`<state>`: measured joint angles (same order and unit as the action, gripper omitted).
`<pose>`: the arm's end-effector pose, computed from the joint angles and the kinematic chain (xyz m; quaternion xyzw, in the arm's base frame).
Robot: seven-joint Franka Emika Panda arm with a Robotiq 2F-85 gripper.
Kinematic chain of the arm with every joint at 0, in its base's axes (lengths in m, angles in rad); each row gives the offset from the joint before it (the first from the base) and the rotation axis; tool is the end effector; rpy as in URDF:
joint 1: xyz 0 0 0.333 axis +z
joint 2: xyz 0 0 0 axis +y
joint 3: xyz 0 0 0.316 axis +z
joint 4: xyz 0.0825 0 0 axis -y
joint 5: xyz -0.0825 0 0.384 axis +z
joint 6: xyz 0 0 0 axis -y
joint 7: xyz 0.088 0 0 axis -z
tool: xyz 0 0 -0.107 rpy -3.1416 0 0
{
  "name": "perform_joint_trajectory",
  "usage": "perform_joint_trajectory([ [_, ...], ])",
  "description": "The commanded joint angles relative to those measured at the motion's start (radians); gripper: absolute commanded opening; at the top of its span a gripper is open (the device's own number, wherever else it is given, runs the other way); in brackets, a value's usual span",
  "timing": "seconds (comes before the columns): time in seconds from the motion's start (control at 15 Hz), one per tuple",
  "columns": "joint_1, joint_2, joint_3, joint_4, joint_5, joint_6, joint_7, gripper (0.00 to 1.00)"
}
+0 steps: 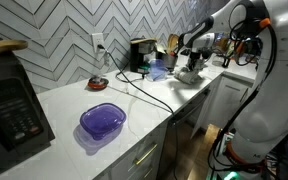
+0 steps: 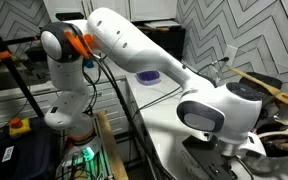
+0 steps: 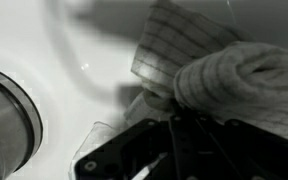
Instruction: Fold the tea towel a quarter way in from left to right, fold the tea towel a quarter way in from right to left, fold the tea towel in half from left to right
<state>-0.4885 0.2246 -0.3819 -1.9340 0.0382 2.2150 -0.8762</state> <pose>0.4010 -0.4587 0.3858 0.9990 -0.0022 0.0038 0.0445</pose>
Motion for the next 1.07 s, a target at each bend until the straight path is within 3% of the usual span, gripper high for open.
perform_joint_trajectory([
  [0.0,-0.016,0.025,0.002,0.022,-0.015,0.004,0.015,0.37],
  [0.53,-0.031,0.025,-0.014,0.064,-0.081,-0.027,0.027,0.97],
  [1.0,-0.04,-0.015,-0.015,0.128,-0.057,-0.178,0.035,1.0],
])
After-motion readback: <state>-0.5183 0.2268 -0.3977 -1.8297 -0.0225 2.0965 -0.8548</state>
